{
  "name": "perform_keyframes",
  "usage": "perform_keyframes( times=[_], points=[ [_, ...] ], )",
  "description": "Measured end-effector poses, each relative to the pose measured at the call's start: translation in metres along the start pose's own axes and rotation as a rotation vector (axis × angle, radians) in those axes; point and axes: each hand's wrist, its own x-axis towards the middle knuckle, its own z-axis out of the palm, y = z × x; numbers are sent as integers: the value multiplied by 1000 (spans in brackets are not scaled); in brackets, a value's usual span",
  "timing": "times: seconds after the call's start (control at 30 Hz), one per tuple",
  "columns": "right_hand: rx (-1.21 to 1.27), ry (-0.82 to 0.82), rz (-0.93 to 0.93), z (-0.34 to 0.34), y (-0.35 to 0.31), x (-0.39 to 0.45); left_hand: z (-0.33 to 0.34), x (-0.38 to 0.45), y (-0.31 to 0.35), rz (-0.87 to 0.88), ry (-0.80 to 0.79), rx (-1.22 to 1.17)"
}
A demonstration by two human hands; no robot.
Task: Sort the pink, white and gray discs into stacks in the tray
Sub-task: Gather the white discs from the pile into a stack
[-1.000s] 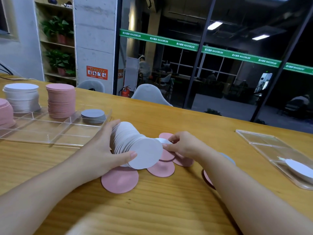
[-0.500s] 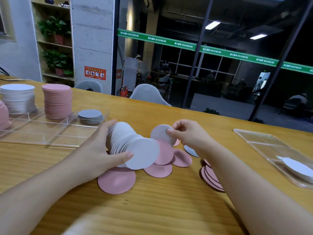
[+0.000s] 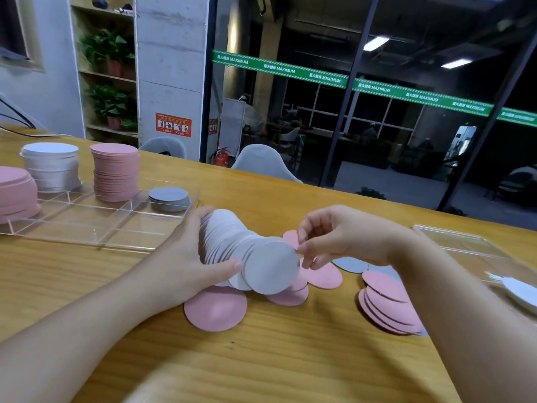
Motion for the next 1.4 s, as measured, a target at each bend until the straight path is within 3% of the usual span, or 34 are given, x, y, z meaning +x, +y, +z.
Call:
perform_keyframes(
  times=[0.17, 0.23, 0.33, 0.5, 0.73, 0.87, 0.93, 1.17, 1.4],
  points=[
    [-299, -22, 105, 14, -7, 4, -1, 1, -1, 9, 1, -8],
    [-453, 62, 162, 22, -12, 5, -1, 0, -2, 14, -3, -8],
    [-504, 181, 122, 38, -13, 12, -1, 1, -3, 11, -24, -6],
    [-563, 200, 28, 63, -8, 22, 1, 1, -4, -1, -80, 3],
    [-252, 164, -76, 67, 0, 9, 1, -7, 5, 53, -25, -63],
    [497, 256, -133, 70, 1, -13, 3, -19, 22, 57, -96, -168],
    [674, 340, -139, 76, 5, -29, 11, -26, 31, 74, -177, -175],
    [670, 430, -98, 102, 32, -51, 35, -44, 46, 102, -397, -102],
    [493, 587, -100, 114, 21, -49, 44, -50, 54, 71, -339, 29]
  ],
)
